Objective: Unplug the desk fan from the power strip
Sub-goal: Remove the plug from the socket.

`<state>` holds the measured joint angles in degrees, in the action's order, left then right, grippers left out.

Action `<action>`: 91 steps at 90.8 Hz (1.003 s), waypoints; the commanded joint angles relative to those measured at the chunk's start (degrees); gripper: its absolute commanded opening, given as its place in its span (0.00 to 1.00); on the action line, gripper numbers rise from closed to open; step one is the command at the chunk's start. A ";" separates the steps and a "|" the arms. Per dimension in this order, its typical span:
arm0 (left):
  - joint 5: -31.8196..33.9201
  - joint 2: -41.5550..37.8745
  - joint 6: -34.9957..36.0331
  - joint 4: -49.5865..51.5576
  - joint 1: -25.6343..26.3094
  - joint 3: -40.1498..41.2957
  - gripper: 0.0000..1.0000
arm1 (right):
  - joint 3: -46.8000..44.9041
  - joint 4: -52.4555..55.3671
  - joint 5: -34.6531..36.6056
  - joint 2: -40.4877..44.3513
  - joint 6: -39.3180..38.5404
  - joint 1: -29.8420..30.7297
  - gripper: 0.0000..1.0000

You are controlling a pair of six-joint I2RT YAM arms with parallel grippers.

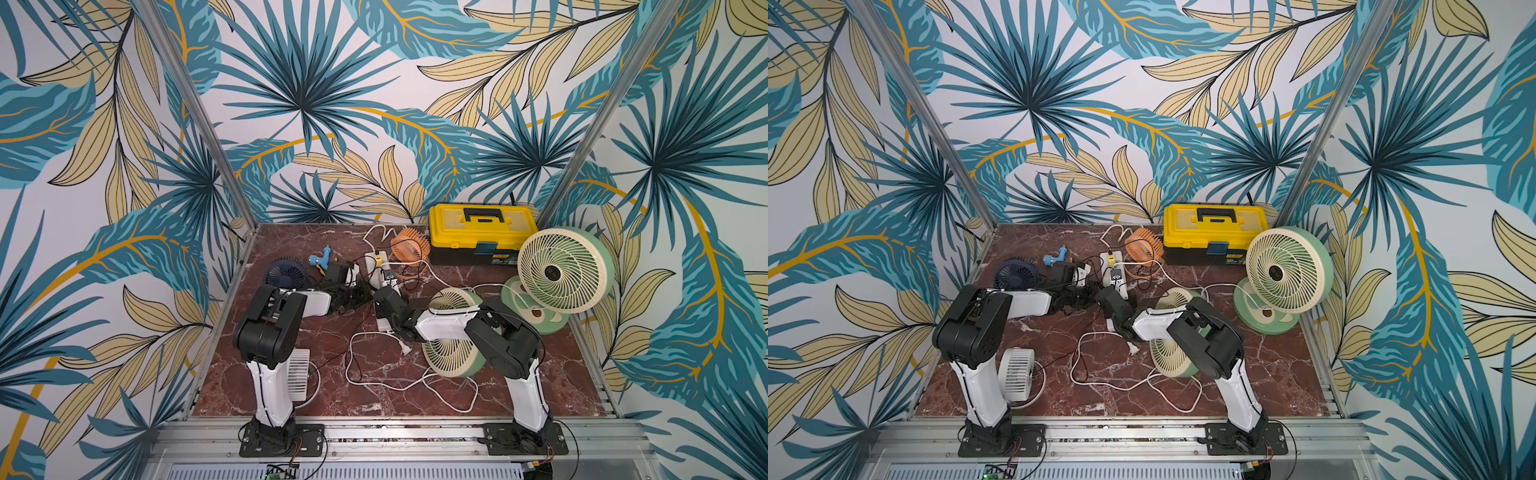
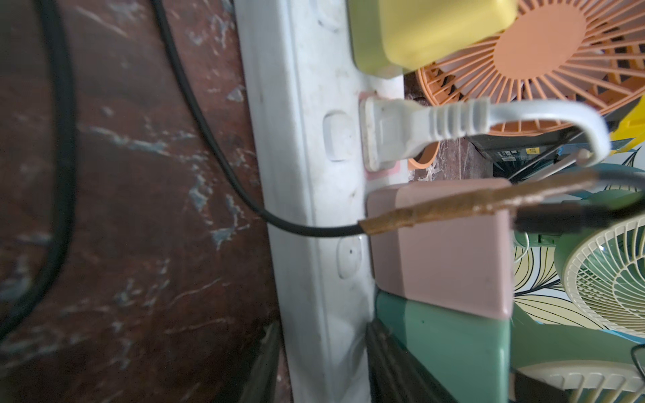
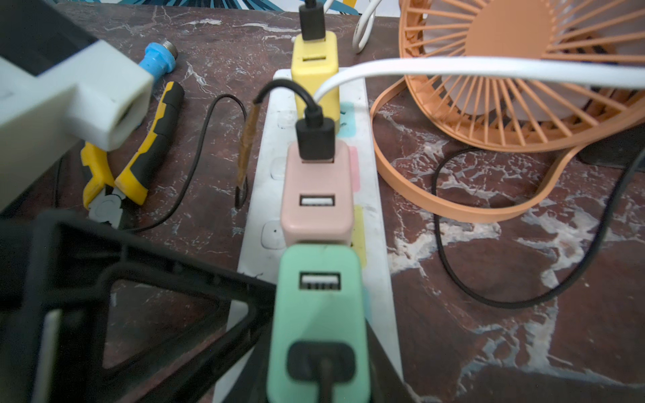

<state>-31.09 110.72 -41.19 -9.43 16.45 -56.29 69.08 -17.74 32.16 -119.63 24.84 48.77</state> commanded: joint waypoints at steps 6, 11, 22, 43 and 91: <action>1.97 2.46 1.77 4.23 0.33 -1.57 0.42 | 2.02 1.26 3.06 -1.29 -2.12 0.46 0.12; 2.75 2.67 2.24 5.01 0.41 -1.85 0.41 | 2.63 2.59 4.59 -1.18 -2.96 0.85 0.12; 4.80 2.93 3.33 6.55 0.53 -2.23 0.38 | 3.41 4.56 7.20 -0.51 -4.27 1.41 0.11; 5.63 4.41 4.53 7.68 0.78 -2.76 0.38 | 0.54 0.28 1.48 1.03 -0.49 -0.32 0.08; 8.37 5.54 6.69 10.31 1.27 -3.55 0.37 | 3.81 4.96 1.44 1.42 -0.55 0.66 0.07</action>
<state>-30.17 112.18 -37.12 -5.82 17.17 -59.81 74.52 -9.15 36.80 -121.21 21.80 49.67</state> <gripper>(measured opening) 0.377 0.316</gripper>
